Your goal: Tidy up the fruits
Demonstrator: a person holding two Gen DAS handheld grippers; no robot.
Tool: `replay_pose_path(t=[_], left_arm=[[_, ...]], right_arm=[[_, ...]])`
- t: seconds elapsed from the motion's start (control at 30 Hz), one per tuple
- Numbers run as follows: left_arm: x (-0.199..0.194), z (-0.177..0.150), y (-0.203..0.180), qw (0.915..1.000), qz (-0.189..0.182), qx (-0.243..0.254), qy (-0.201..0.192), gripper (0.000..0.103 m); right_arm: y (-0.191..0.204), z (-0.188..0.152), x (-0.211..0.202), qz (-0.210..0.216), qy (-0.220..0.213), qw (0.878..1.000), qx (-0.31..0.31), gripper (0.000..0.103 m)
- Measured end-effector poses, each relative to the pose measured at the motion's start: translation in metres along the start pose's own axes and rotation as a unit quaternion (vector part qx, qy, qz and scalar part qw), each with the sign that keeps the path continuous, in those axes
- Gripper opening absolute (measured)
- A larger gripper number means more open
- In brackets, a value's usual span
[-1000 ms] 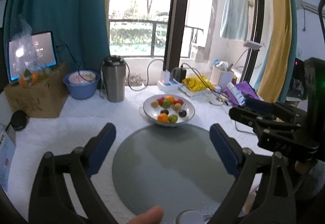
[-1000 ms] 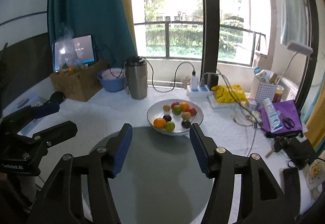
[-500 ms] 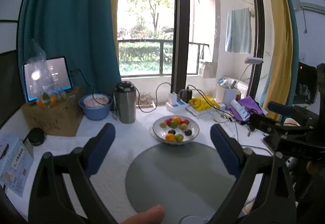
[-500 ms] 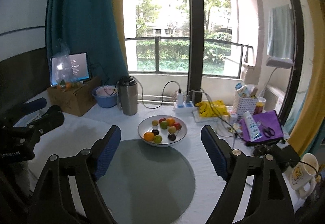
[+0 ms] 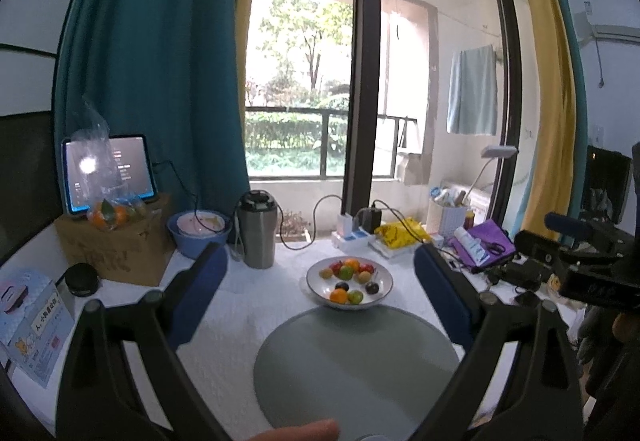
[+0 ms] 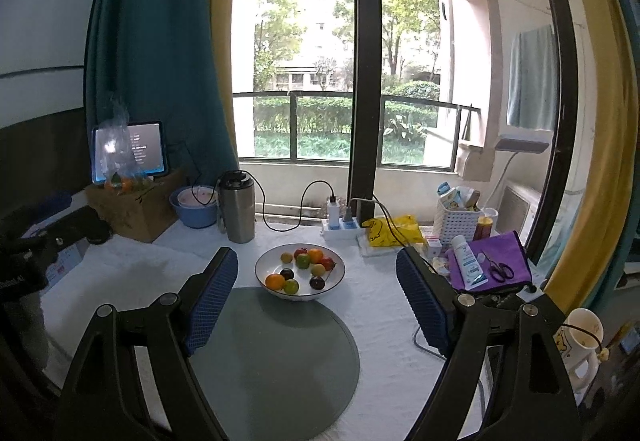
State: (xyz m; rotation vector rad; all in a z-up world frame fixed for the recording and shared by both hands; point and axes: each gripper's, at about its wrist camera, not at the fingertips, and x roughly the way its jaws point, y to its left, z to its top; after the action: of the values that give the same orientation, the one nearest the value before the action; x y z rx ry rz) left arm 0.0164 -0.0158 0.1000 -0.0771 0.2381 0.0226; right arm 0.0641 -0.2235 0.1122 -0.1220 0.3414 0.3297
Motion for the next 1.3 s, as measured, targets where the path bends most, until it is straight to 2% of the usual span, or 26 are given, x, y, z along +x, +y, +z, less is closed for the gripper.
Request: replay_pose_path(t=[0.2, 0.33, 1.3], left_arm=[[-0.0024, 0.0008, 0.007, 0.9998, 0.008, -0.014, -0.012, 0.096], [0.0014, -0.0009, 0.0086, 0.9998, 0.009, -0.019, -0.005, 0.096], [-0.0017, -0.0037, 0.0039, 0.9998, 0.002, -0.02, -0.006, 0.096]], right_arm=[[0.0001, 0.0001, -0.0007, 0.0, -0.001, 1.0, -0.002, 0.084], [0.0021, 0.0007, -0.0006, 0.002, -0.002, 1.0, -0.006, 0.084], [0.0052, -0.0002, 0.0021, 0.003, 0.003, 1.0, -0.011, 0.084]])
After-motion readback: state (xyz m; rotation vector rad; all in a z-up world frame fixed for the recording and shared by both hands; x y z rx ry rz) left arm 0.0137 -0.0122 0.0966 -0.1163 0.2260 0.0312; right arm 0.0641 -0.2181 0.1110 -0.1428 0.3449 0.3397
